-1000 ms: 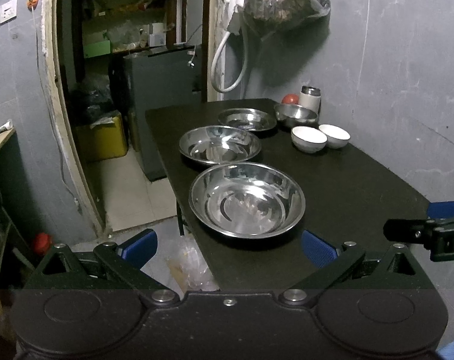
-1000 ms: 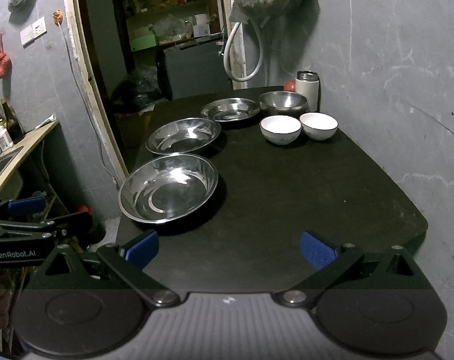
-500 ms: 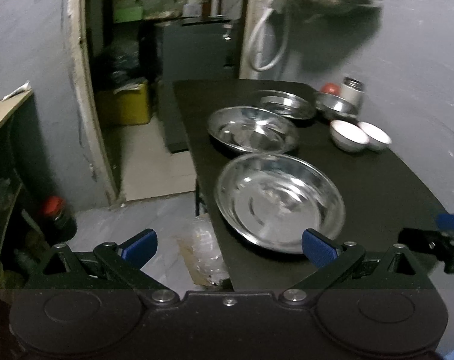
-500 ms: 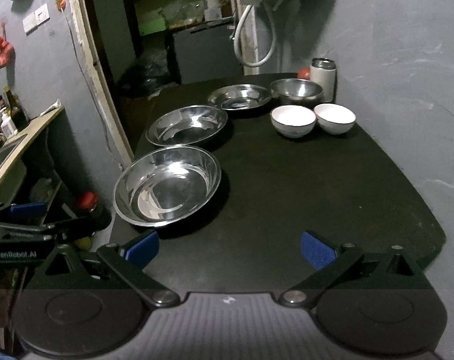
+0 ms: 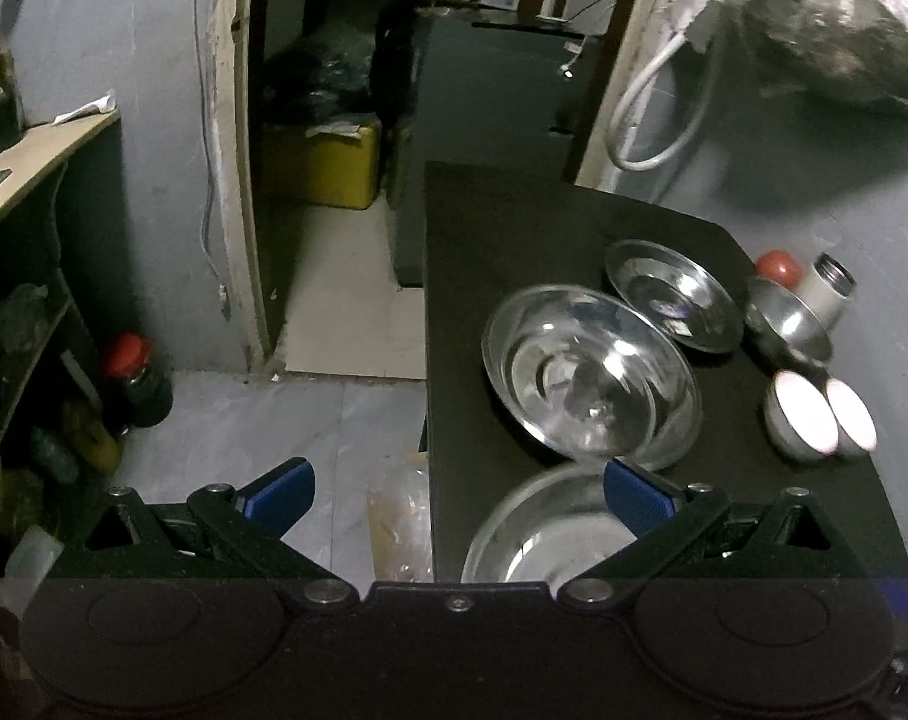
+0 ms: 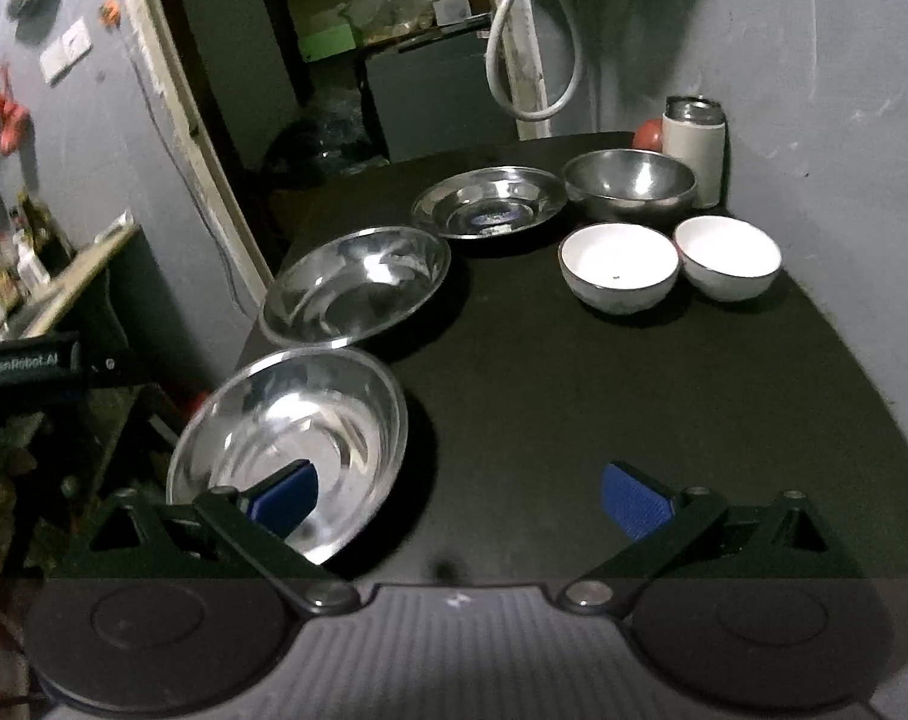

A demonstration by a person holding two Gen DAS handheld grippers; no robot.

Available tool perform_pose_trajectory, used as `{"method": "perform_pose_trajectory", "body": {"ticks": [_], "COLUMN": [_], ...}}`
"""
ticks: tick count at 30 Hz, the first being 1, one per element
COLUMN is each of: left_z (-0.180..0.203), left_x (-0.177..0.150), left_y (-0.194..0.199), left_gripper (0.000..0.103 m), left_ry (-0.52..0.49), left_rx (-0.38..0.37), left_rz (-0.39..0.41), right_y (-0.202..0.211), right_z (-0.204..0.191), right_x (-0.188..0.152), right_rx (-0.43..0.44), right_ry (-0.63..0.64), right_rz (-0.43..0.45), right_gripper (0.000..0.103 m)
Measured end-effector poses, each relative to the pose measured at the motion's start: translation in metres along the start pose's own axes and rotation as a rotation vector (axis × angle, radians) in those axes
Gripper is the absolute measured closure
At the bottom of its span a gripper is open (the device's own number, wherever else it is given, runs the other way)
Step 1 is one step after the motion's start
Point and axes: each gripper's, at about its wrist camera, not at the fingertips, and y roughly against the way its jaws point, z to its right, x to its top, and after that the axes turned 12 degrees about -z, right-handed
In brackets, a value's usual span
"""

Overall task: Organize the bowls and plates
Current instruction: 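Move the left gripper to the rim of the nearest large steel plate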

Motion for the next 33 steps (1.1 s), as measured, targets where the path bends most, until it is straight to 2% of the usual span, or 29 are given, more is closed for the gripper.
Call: {"method": "perform_pose_trajectory", "body": {"ticks": [9, 14, 17, 22, 26, 29, 32, 33], "left_z": [-0.008, -0.004, -0.003, -0.006, -0.004, -0.005, -0.005, -0.004], "left_x": [0.051, 0.067, 0.075, 0.086, 0.092, 0.096, 0.099, 0.100], "left_y": [-0.037, -0.060, -0.074, -0.093, -0.104, -0.112, -0.119, -0.121], "left_gripper": [0.001, 0.001, 0.004, 0.015, 0.020, 0.029, 0.041, 0.048], "left_ry": [0.042, -0.002, -0.025, -0.033, -0.049, -0.043, -0.042, -0.045], "left_rx": [-0.033, -0.056, -0.085, -0.124, -0.140, -0.164, -0.182, -0.186], "left_rz": [-0.082, -0.121, -0.146, -0.168, -0.174, -0.189, -0.198, -0.203], "right_y": [-0.032, -0.046, -0.055, -0.073, -0.087, -0.096, -0.105, -0.107], "right_z": [0.007, 0.010, 0.010, 0.000, -0.010, -0.014, -0.015, -0.016], "right_x": [0.038, 0.056, 0.066, 0.082, 0.091, 0.096, 0.100, 0.101], "right_rx": [0.077, 0.084, 0.086, 0.077, 0.065, 0.058, 0.044, 0.039], "right_ry": [-0.047, -0.111, -0.150, -0.169, -0.165, -0.174, -0.186, -0.190], "right_rz": [0.020, 0.028, 0.031, 0.015, 0.003, -0.003, -0.014, -0.017], "right_gripper": [0.000, 0.000, 0.002, 0.009, 0.014, 0.019, 0.025, 0.027]}}
